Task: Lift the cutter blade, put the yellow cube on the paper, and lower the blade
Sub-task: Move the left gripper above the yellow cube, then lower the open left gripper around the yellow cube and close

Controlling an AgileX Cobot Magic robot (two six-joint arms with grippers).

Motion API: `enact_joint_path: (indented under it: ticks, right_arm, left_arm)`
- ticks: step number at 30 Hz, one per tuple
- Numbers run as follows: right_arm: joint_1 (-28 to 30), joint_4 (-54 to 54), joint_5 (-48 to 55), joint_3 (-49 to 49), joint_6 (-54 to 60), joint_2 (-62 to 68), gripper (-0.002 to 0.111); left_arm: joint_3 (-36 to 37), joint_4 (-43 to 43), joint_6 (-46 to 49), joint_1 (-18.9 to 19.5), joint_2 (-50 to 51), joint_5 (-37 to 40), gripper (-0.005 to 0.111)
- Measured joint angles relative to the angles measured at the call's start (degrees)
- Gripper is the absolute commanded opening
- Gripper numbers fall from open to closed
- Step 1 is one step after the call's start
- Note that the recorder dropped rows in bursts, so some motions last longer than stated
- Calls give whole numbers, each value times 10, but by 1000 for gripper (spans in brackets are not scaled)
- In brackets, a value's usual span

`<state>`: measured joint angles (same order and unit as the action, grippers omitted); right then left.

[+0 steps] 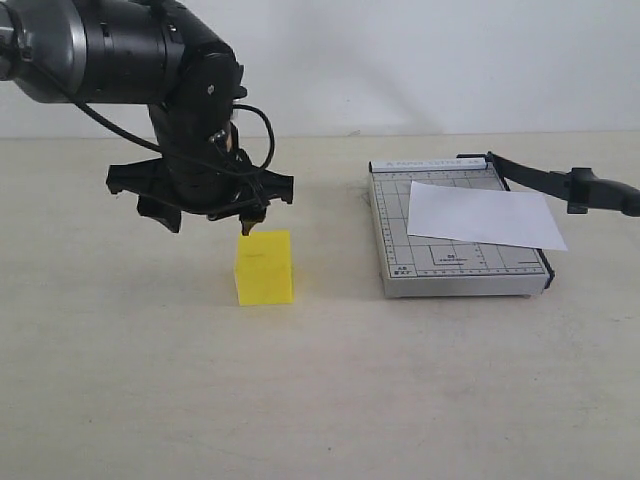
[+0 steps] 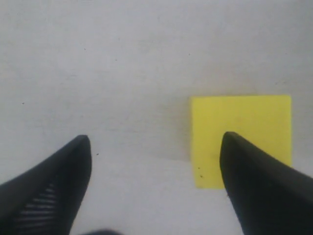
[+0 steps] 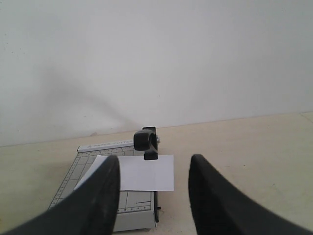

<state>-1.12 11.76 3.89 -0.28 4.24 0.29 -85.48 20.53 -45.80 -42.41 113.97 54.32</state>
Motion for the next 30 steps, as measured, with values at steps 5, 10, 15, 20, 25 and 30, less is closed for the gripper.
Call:
enact_joint_path:
  ticks: [5, 10, 15, 20, 25, 30]
  right_arm:
    - [0, 0, 0, 0, 0, 0, 43]
    - [0, 0, 0, 0, 0, 0, 43]
    - [0, 0, 0, 0, 0, 0, 43]
    - [0, 0, 0, 0, 0, 0, 43]
    - [0, 0, 0, 0, 0, 0, 43]
    - [0, 0, 0, 0, 0, 0, 43]
  left_arm:
    - [0, -29, 2, 0, 0, 3, 92]
    - [0, -64, 4, 0, 0, -14, 95]
    - [-1, -88, 6, 0, 0, -18, 95]
    - [-25, -105, 10, 0, 0, -25, 95]
    - [-47, -106, 11, 0, 0, -26, 95]
    - [-50, -107, 11, 0, -1, -21, 95]
